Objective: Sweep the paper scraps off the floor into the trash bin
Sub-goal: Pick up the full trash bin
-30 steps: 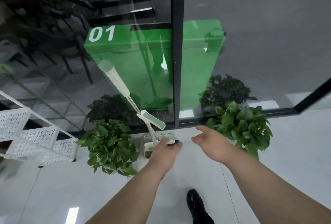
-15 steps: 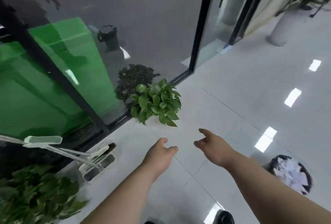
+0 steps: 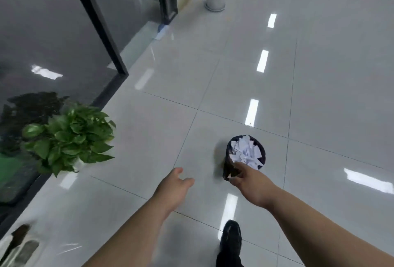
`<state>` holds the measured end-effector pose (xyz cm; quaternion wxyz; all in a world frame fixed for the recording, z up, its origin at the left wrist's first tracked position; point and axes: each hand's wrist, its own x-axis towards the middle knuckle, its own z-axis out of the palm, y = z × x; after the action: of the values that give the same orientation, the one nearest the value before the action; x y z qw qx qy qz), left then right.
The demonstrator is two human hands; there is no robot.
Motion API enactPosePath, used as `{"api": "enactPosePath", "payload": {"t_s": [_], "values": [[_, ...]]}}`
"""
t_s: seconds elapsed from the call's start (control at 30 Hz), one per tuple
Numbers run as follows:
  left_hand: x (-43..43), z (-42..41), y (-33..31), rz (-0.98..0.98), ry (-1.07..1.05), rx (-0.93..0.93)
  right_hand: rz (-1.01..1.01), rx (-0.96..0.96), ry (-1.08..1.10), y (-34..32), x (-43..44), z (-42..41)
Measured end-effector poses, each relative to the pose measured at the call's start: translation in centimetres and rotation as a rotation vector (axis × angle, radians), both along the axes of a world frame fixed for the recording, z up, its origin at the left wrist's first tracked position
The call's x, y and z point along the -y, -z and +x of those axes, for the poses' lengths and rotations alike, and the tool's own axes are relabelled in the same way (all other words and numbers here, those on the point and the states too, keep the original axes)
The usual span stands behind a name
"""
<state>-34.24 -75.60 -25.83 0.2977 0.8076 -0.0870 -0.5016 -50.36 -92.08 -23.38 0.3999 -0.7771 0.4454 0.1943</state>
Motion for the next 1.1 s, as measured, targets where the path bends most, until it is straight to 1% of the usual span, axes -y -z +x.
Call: {"api": "enactPosePath", "payload": {"t_s": [0.13, 0.23, 0.37, 0.5, 0.7, 0.8, 0.87, 1.03, 1.1], "values": [[6.3, -2.7, 3.8, 0.069, 0.046, 0.009, 0.045, -0.073, 0.071, 3.7, 6.9, -4.3], [9.7, -4.0, 7.6, 0.104, 0.085, 0.005, 0.107, -0.119, 0.161, 7.7, 10.3, -6.0], [13.7, -4.8, 14.0, 0.13, 0.134, -0.008, 0.147, -0.131, 0.279, 14.5, 13.1, -6.4], [16.6, -4.8, 21.7, 0.129, 0.186, -0.006, 0.205, -0.128, 0.417, 23.4, 14.4, -5.5], [20.1, -4.2, 33.2, 0.146, 0.248, -0.023, 0.36, -0.063, 0.728, 36.9, 15.3, -2.8], [21.6, -3.9, 38.1, 0.132, 0.272, -0.026, 0.439, -0.038, 0.996, 41.9, 16.0, -1.8], [22.5, -3.7, 41.1, 0.126, 0.286, -0.026, 0.442, -0.046, 1.11, 45.2, 16.6, -1.4], [24.0, -3.3, 46.4, 0.138, 0.317, -0.02, 0.54, -0.033, 1.395, 51.0, 17.7, 0.3], [24.5, -3.0, 47.6, 0.132, 0.33, -0.011, 0.555, -0.009, 1.447, 52.5, 17.9, 1.1]]}}
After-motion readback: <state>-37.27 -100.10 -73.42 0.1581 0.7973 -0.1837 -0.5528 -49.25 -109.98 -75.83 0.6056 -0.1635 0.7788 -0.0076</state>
